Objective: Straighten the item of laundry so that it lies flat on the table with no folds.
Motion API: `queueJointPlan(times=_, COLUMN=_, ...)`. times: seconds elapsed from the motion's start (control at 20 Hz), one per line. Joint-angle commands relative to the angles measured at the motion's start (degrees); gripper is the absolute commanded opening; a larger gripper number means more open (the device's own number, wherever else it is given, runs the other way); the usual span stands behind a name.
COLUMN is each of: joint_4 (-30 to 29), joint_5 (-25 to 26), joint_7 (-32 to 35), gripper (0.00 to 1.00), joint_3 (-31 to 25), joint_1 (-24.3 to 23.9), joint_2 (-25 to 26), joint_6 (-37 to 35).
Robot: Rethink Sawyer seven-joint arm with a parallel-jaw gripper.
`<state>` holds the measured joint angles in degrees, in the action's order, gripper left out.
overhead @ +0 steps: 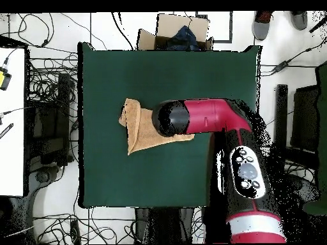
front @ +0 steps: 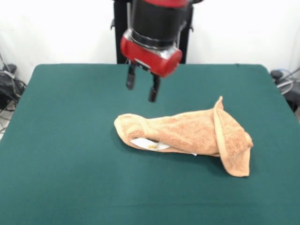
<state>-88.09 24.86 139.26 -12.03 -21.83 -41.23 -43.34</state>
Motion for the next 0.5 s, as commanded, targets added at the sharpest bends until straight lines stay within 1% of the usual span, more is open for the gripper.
queueJointPlan(times=0.05, joint_4=-5.4, joint_5=-1.1, joint_7=-12.5, gripper=1.0, joint_3=-6.5, joint_1=-0.7, joint_2=-2.9, joint_6=-4.1)
queueJointPlan(times=0.25, joint_4=-7.3, joint_5=-2.4, joint_7=-8.5, gripper=1.0, joint_3=-6.2, joint_1=0.8, joint_2=-1.2, joint_6=-1.0)
queueJointPlan(times=0.4, joint_4=-9.3, joint_5=-2.8, joint_7=-3.7, gripper=1.0, joint_3=-4.9, joint_1=2.9, joint_2=-0.2, joint_6=3.2)
queueJointPlan(times=0.5, joint_4=-10.2, joint_5=-3.2, joint_7=-1.6, gripper=1.0, joint_3=-4.4, joint_1=3.7, joint_2=0.5, joint_6=5.3)
